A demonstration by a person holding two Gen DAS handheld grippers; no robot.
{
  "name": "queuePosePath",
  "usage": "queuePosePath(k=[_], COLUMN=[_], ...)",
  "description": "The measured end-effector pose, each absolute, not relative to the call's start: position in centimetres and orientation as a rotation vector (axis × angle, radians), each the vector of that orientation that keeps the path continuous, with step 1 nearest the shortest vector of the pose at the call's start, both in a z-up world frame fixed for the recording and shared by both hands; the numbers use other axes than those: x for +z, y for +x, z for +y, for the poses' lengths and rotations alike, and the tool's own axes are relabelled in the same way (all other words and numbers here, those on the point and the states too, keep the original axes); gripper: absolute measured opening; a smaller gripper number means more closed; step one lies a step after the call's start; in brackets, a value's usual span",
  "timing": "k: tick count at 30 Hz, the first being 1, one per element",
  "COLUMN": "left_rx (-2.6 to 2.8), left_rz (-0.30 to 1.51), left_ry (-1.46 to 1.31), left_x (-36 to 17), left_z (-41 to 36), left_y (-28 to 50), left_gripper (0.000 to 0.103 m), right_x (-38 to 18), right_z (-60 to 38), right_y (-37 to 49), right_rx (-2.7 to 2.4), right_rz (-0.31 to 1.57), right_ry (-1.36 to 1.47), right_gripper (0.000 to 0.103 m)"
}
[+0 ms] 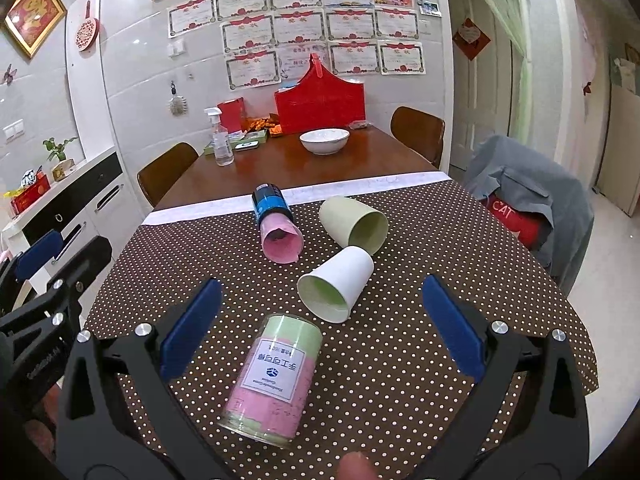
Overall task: Flip cup upside down
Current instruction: 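Move the right gripper over the canister lying on the tablecloth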
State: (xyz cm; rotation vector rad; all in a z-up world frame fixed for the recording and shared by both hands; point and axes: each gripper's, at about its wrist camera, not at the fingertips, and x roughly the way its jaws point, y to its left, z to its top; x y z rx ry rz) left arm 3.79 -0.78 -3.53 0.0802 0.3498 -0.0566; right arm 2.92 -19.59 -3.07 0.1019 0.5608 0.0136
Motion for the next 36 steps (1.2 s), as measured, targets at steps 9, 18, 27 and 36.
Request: queuePosePath(k=[9,18,27,36], left_rx=[-0.029,-0.031,-0.029,-0.034], left_rz=[0.316,0.289,0.338,0.397], left_ry=[0.074,0.074,0.058,0.040], left_x=[-3.2,-3.5,-4.8,-6.6], left_z=[0.0,0.4,1.4,2.7], left_y=[3.7,3.6,4.8,5.9], left_gripper=[0.081,0.082,0.083,0.083], right_x=[-2.8,-2.7,-5.9,-10.3], right_z=[-19.3,-19.1,-19.5,-18.8], right_y=[3.1,3.8,6.9,10.3], right_rx=[0.019,0.066,0.108,0.143], right_rz=[0.569,0.605,0.790,1.011], right_ry=[0.102,0.127,0.219,0.306], right_gripper=[0.098,0.098,0.098,0.098])
